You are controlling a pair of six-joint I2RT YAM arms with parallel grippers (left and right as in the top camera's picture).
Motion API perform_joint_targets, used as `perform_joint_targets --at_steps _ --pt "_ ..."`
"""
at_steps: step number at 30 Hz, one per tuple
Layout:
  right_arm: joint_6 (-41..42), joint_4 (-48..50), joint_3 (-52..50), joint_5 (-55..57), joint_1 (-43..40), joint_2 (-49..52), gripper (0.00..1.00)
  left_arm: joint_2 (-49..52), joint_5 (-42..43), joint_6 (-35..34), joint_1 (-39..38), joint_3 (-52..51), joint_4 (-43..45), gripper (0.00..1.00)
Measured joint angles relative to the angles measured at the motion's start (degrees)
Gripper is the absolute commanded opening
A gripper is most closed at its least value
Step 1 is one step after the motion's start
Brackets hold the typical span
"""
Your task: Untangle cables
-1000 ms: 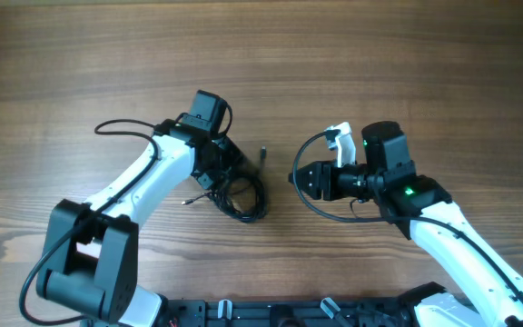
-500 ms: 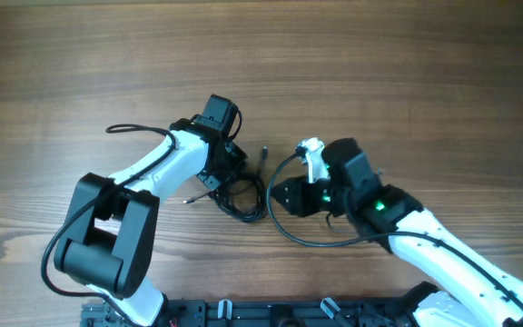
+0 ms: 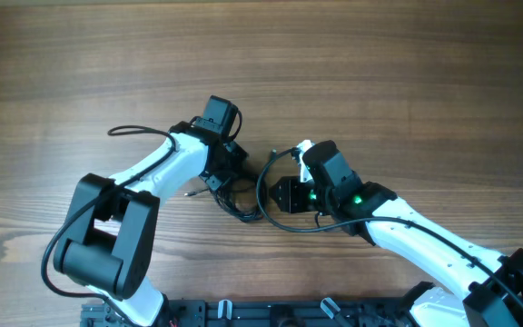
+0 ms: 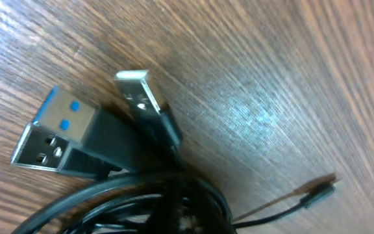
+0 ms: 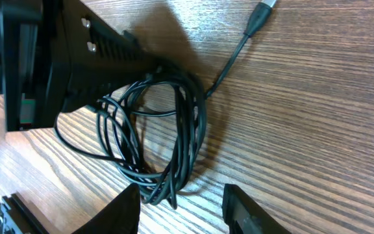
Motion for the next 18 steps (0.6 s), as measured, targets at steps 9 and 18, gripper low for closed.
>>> perform_joint_targets --at_steps 9,18 --pt "1.03 6.84 -0.02 0.04 0.04 0.0 0.41 1.79 2.75 3.06 5.35 -1.86 19.15 0.04" --pt "5.05 11.91 -0.02 12.9 0.09 0.0 0.27 1.84 12.26 4.17 7.76 -1.86 20.81 0.46"
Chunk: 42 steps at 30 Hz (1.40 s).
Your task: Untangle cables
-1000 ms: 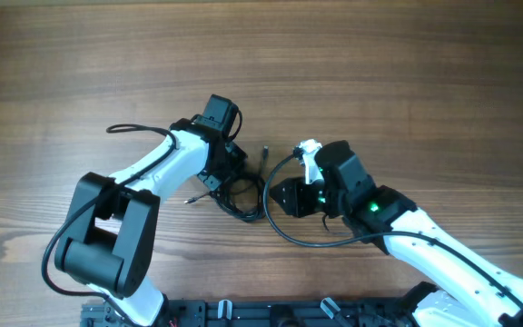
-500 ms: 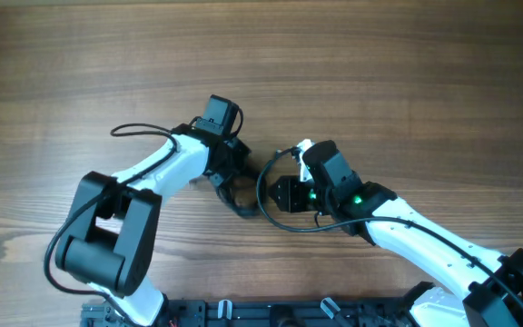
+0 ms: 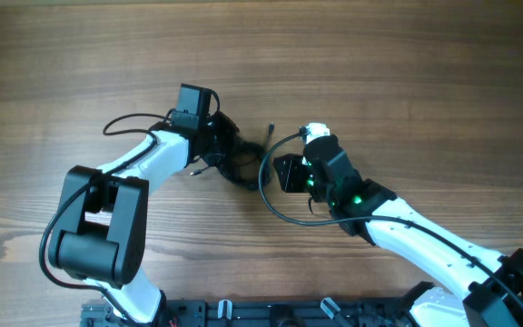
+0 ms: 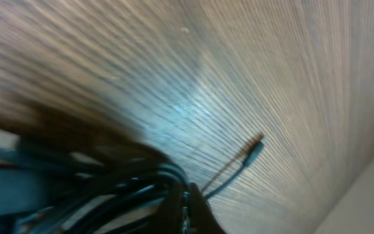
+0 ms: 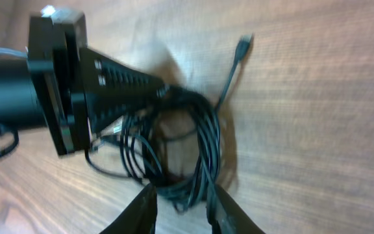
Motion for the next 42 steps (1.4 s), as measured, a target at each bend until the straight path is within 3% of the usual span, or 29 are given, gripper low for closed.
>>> perform_joint_targets --at_steps 1,2,4,10,14,15,17,18,20,29,37,38,39,42 --pt "-0.42 1.01 0.0 0.74 0.0 0.04 0.28 0.0 0.57 0.48 0.0 0.0 0.2 0.54" --pt "-0.72 2.01 0.0 1.33 0.0 0.11 0.28 0.02 1.07 0.48 -0.04 0.0 0.52 0.54" --pt "-1.09 4.31 0.0 2.36 0.0 1.57 0.29 0.02 1.79 0.35 -0.39 0.0 1.14 0.46" --pt "-1.51 9.03 -0.02 0.79 0.0 9.44 0.3 0.02 -0.83 0.35 -3.52 -0.02 0.59 0.41" --pt "-1.51 11.47 -0.02 -0.42 0.0 13.7 0.28 0.02 -5.25 0.37 -5.79 0.0 -0.11 0.27" --pt "-1.49 12.02 -0.02 -1.4 0.0 14.84 0.28 0.02 -6.34 0.33 -6.25 0.0 -0.31 0.16" --pt "-1.4 12.26 -0.02 -4.26 0.0 15.76 0.26 0.02 -8.24 0.39 -6.73 0.0 -0.96 0.04" --pt "-0.98 12.24 -0.02 -5.92 0.0 15.8 0.23 0.02 -8.92 0.39 -6.8 0.0 -1.36 0.04" --pt "0.46 11.58 0.0 -9.05 0.0 15.8 0.04 0.02 -9.97 0.15 -6.86 0.0 -1.6 0.04" --pt "3.52 10.49 0.0 -15.52 0.0 15.8 0.04 0.04 -6.03 1.81 -3.43 0.0 -1.16 0.04" --pt "0.46 22.75 -0.04 -28.79 -1.42 15.87 0.04 0.04 2.47 5.09 2.51 0.0 -0.68 0.04" --pt "0.44 22.75 -0.07 -29.66 -1.46 15.87 0.17 0.04 2.73 5.16 2.51 0.0 -0.7 0.04" --pt "0.46 22.67 -0.04 -29.83 -1.53 15.87 0.49 0.04 3.13 5.29 2.51 0.0 -0.7 0.04" --pt "1.31 18.1 0.07 -29.31 -1.73 15.87 0.49 0.04 3.69 5.31 2.51 0.0 -0.72 0.06"
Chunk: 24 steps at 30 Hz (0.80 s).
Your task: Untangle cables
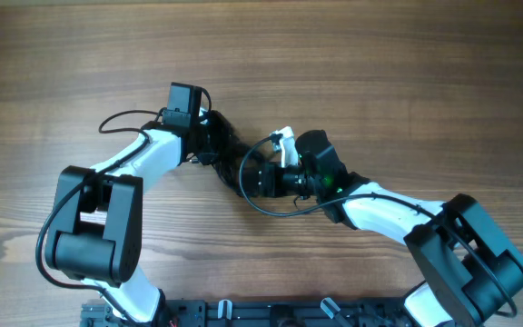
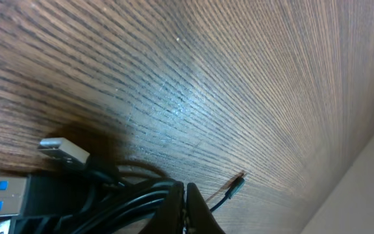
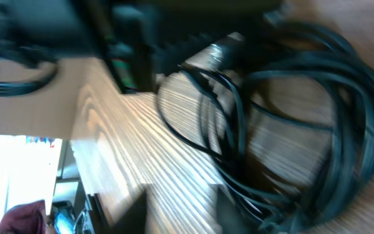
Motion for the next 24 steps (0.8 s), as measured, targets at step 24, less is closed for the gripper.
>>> perform_joint_targets --at_steps 24 --pt "7.5 -11.52 -0.02 13.9 2.95 0.0 0.2 0.0 0.26 0.17 -0.02 0.0 -0.17 0.09"
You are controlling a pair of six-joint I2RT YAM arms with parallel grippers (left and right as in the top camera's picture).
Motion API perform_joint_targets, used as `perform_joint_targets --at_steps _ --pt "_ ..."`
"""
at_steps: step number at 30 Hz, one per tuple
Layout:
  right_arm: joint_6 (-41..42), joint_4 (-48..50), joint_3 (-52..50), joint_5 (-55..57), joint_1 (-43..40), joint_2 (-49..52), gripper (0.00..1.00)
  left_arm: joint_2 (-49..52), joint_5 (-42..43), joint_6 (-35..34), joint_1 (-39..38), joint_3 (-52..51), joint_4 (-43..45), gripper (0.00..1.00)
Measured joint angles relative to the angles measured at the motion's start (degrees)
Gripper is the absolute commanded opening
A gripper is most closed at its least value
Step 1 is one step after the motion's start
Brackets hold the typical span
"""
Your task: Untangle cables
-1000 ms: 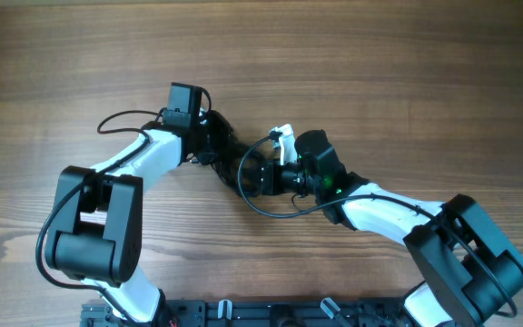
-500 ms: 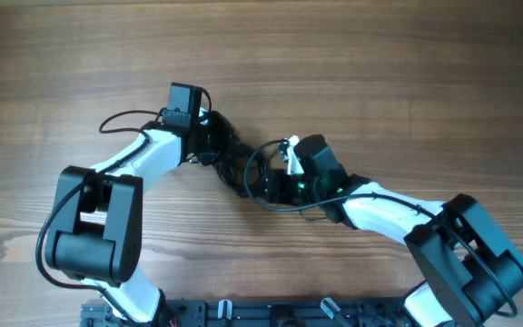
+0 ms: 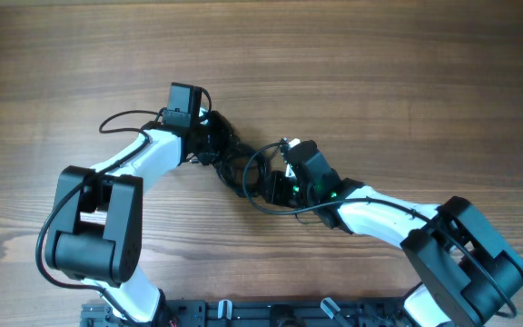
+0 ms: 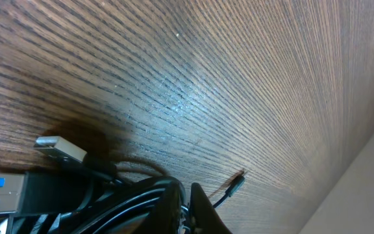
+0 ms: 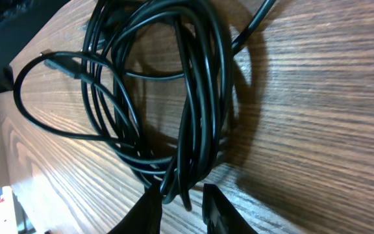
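Observation:
A tangled coil of black cables (image 3: 241, 169) lies on the wooden table (image 3: 407, 73) between the two arms. My left gripper (image 3: 218, 138) is at the coil's upper left end. In the left wrist view it (image 4: 184, 196) is shut on several strands, with a silver USB plug (image 4: 58, 148) and a blue-tipped plug (image 4: 2, 186) beside it. My right gripper (image 3: 271, 184) is at the coil's lower right. In its wrist view the coil (image 5: 193, 110) fills the frame. That gripper (image 5: 180, 207) is open a little, with the coil's lower end between its fingers.
A thin loop with a small plug (image 5: 60, 63) sticks out of the coil's left side. One cable end (image 5: 265, 13) runs off to the upper right. A small connector (image 4: 236, 184) lies on the wood beyond the left fingers. Each arm's own black lead (image 3: 121, 121) trails nearby.
My right gripper has drawn back slightly to the right, and its jaws are narrower, now astride the coil's lower end. The left gripper holds the strands in the same place.
At first my left gripper held the coil nearer the table's front, with the right gripper wide open beside it. The left then had the coil farther back and left. Later the right gripper was up against the coil, and now its fingers straddle the coil's end.

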Motion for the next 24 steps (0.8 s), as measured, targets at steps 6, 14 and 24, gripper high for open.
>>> perform_joint_targets --at_steps 6,14,24 --pt "0.66 -0.09 0.0 1.79 0.0 0.0 0.18 0.0 -0.02 0.02 -1.51 0.0 0.52 0.1" --pt "0.85 -0.26 0.0 2.34 0.0 0.0 0.15 0.0 -0.76 0.02 -4.59 0.0 0.68 0.09" --pt "1.05 -0.24 0.0 2.34 0.0 0.0 0.04 0.0 -5.35 1.22 -9.05 1.25 -3.67 0.34"
